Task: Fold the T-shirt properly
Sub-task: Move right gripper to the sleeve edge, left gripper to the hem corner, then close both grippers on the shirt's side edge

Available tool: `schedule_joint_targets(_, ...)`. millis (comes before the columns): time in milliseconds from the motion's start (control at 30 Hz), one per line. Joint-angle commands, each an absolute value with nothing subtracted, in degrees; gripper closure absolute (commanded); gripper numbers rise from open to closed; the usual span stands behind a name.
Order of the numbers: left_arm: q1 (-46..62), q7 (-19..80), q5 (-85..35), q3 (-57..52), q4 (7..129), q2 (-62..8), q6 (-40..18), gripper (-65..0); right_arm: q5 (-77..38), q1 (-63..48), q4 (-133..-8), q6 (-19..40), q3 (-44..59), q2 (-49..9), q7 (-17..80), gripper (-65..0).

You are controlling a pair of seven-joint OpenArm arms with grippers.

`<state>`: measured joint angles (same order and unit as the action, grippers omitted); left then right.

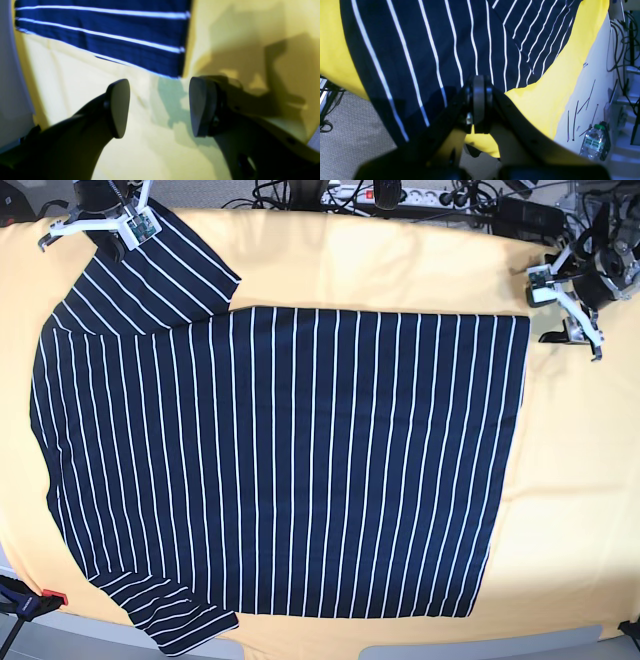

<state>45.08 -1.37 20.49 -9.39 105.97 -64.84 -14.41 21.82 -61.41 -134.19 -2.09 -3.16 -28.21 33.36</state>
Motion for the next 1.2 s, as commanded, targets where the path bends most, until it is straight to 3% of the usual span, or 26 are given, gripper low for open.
schedule_joint_targets(0, 44.84, -3.55, 20.60, -9.87, 105.71, -66.06, -13.72, -37.7, 22.22, -62.08, -135.00, -2.74, -2.90, -28.58, 32.32, 0.0)
schedule_joint_targets(533, 42.61, -7.92, 22.57, -8.95, 104.38, -66.00, -13.78, -37.7, 17.50, -62.06, -135.00, -2.70, -2.94, -28.58, 31.55, 0.0)
schedule_joint_targets(1033, 25.19, -1.50, 24.99, 12.62, 98.50, -65.95, -11.35, -37.1, 17.82, -62.06, -135.00, -2.70, -2.94, -28.58, 31.46, 0.0)
schedule_joint_targets(1100, 24.14, -1.45, 24.86, 13.10, 97.95, -65.69, -10.81, -28.7, 17.80, -62.06, -135.00, -2.70, -2.94, -28.58, 31.42, 0.0)
schedule_joint_targets(1167, 23.90, -1.48, 22.85, 13.13, 98.00, -65.71, -8.56, -10.2, 17.80, -62.06, -135.00, -2.68, -2.94, -28.58, 31.40, 0.0)
